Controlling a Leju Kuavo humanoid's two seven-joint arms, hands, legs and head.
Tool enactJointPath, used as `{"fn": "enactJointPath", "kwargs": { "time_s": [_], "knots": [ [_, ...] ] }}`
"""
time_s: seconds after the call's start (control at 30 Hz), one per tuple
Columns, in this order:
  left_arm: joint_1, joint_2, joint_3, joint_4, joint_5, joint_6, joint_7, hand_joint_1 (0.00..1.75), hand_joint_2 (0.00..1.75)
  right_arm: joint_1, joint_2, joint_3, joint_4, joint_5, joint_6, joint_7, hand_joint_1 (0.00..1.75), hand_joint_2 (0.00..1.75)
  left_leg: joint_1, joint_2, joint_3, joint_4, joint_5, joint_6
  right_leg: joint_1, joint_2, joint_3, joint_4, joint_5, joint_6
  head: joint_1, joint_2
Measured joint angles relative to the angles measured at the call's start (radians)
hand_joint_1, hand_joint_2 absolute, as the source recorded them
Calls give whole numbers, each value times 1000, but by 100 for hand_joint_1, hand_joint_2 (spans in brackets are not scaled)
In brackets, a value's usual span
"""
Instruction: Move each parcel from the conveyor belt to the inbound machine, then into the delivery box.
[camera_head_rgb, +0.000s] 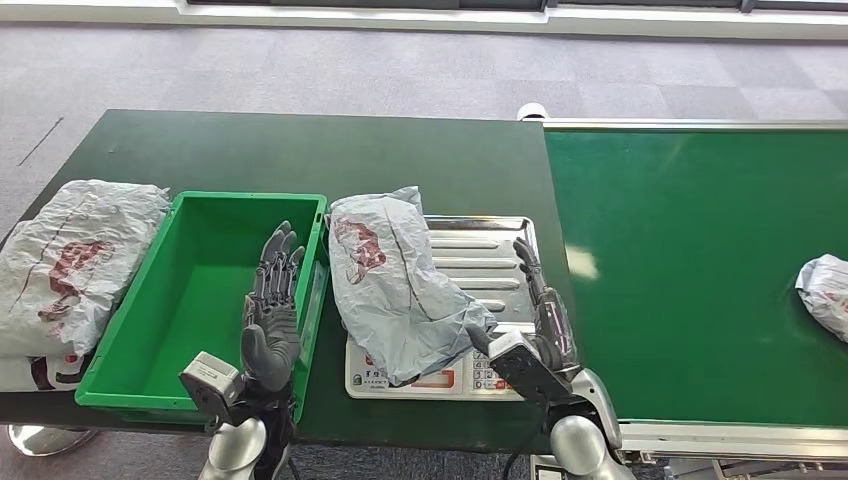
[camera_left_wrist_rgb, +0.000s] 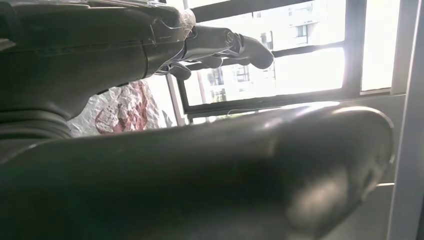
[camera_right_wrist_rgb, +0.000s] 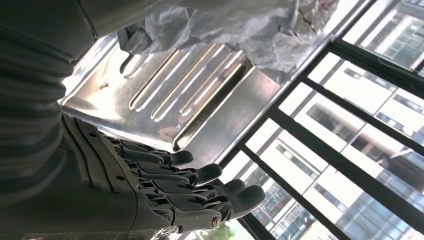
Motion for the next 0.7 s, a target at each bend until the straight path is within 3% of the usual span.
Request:
{"fn": "enactJointPath", "kwargs": {
  "time_s": [0.17,0.33,0.43,0.7],
  "knots": [
    [-1,0,0,-4,-69,156,50,0,0,96,-4,-98,-224,-133,-6,-73,0,175,0,-1,0,0,-1,0,0,-1,0,0,-1,0,0,0],
    [-28,5,-37,1,-380,366,148,0,0,220,-2,-197,-410,-216,22,-184,0,175,0,-1,0,0,-3,0,0,-1,1,-1,-2,0,0,0],
    [-64,18,-84,18,-539,385,199,0,0,276,7,-241,-495,-255,62,-252,0,175,0,0,1,0,-3,0,0,0,1,0,-2,0,0,0],
    [-157,43,-150,102,-679,324,291,0,0,358,24,-303,-618,-314,148,-352,0,175,0,1,3,0,-3,0,0,0,2,0,-3,0,0,0]
  ]
}}
